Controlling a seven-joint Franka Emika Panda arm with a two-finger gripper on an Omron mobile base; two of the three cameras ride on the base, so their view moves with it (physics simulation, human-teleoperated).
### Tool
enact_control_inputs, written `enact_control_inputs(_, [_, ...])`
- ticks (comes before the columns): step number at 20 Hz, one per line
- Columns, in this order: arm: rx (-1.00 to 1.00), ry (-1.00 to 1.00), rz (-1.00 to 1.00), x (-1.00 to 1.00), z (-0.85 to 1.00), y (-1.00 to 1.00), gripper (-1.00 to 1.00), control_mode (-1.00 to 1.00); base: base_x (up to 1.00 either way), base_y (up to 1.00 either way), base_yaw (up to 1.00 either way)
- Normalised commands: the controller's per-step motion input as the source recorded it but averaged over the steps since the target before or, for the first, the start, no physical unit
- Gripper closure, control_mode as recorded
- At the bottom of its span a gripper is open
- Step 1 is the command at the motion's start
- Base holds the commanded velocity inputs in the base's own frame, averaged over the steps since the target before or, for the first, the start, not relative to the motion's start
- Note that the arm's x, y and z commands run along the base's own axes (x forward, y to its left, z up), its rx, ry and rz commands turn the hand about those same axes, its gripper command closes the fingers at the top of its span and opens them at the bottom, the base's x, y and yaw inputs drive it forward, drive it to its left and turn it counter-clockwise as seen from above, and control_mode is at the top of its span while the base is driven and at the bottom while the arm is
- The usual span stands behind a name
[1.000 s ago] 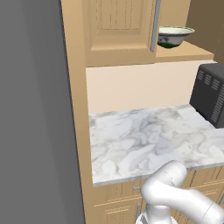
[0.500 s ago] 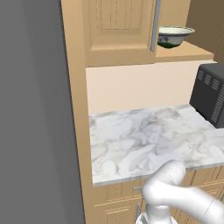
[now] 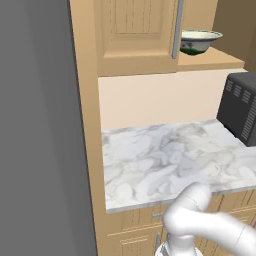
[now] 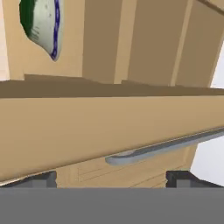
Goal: Open the cabinet. Pick the bowls from the counter and place them in the cabinet. Then close the cabinet.
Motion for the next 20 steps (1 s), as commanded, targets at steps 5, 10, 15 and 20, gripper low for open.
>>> enact_control_inputs(5, [0.00, 0.27, 0.37, 0.00, 0.00, -0.20, -1.00, -1.00, 0.00, 0.00, 0.00])
enact_control_inputs(10, [0.00, 0.19, 0.41, 0.02, 0.10, 0.53, -1.00, -1.00, 0.00, 0.00, 0.00])
enact_control_inputs(15, [0.00, 0.03, 0.43, 0.28, 0.43, 0.47, -1.00, -1.00, 0.00, 0.00, 0.00])
enact_control_inputs(20, [0.00, 0.00, 0.46, 0.54, 0.77, 0.15, -1.00, -1.00, 0.00, 0.00, 0.00])
